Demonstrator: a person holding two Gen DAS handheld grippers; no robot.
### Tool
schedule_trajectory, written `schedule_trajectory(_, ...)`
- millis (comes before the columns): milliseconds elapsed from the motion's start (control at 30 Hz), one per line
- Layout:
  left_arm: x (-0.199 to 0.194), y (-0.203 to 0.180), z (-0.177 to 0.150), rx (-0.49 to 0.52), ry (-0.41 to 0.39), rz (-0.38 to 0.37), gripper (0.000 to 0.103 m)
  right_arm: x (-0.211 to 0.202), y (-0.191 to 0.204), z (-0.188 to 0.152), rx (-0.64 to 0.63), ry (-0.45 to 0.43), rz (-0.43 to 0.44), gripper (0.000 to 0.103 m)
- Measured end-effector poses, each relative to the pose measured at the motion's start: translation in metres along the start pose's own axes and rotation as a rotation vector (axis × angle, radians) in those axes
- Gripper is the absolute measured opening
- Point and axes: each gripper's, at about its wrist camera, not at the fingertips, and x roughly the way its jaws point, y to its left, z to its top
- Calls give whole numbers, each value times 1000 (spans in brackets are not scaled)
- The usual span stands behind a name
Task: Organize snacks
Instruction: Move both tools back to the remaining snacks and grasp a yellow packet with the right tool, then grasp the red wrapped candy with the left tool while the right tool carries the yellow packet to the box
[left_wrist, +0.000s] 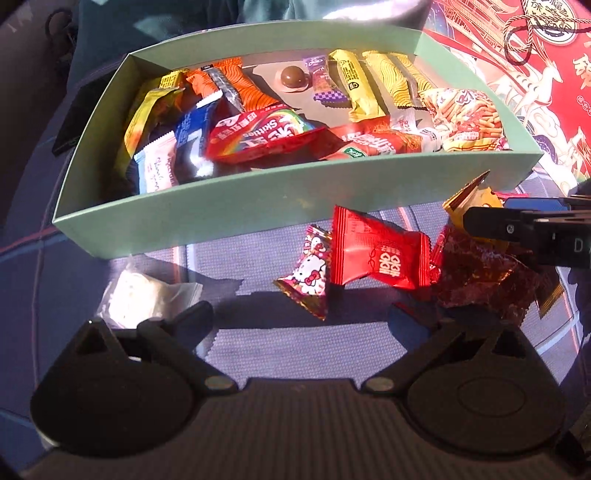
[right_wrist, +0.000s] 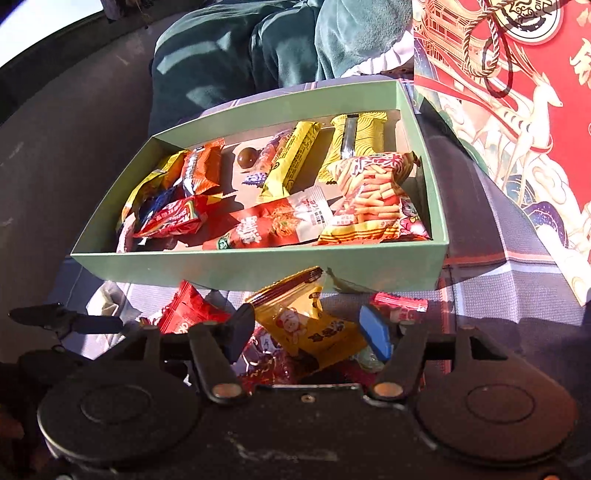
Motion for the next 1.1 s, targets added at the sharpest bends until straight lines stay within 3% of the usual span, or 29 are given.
schedule_trajectory(167, -2, -4, 2, 27, -22, 6, 103, 10, 20, -4, -91, 24, -26, 63)
schedule_trajectory(233, -2, -5, 3, 30, -24, 3, 103, 16, 27, -7, -134, 39, -63, 41)
schedule_trajectory(300, -4, -8, 4, 47, -34, 2, 103, 14, 29, -7, -138, 26, -60, 31)
schedule_trajectory(467, -12, -25, 4, 133, -39, -63, 102, -9, 3, -5, 54, -11, 2, 30)
schedule_trajectory(700, -18, -39, 22, -11, 13, -229, 102, -35, -30, -12, 177, -49, 2, 30)
schedule_trajectory(800, -22, -51, 30, -21, 10, -236, 102, -45, -45, -16, 233, -59, 24, 30)
schedule_trajectory(1000, -9, -90, 29, -15, 86, -220, 97, -60, -68, -31, 283, -80, -18, 30)
schedule_trajectory(1100, -3, -107, 27, -10, 81, -202, 94, -66, -74, -39, 300, -88, -22, 30)
